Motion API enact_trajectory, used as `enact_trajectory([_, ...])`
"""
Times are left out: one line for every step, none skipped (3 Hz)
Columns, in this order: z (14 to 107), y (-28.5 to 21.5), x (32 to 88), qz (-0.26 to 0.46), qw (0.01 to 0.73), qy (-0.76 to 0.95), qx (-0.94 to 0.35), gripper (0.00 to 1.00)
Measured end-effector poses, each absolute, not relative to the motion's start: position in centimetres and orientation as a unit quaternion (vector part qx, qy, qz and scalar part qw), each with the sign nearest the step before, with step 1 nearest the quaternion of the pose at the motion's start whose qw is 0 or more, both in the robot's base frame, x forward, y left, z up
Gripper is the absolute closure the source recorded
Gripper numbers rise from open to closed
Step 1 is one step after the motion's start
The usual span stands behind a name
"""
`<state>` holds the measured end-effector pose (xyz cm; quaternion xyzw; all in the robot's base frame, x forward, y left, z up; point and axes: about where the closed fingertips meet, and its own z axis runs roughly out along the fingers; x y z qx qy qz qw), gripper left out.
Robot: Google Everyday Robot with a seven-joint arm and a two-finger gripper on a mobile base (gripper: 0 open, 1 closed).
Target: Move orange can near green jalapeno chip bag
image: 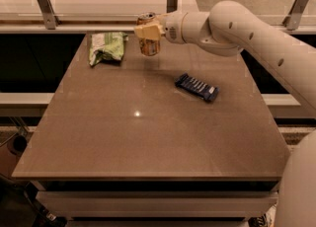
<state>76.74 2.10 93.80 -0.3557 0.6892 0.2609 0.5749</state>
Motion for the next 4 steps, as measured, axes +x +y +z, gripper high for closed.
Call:
enact_trajectory([91.8, 3.2, 77.9, 0.277, 0.564, 0.694, -0.351, 1.0])
enact_trajectory([90.3, 4.3, 78.7, 0.288, 0.557, 0.695, -0.35, 1.0])
enact_trajectory([89.4, 5.5, 79.3, 0.3, 0.556, 0.692, -0.35, 1.0])
enact_trajectory([88.6, 6.3, 79.7, 0.31, 0.561, 0.685, -0.346, 1.0])
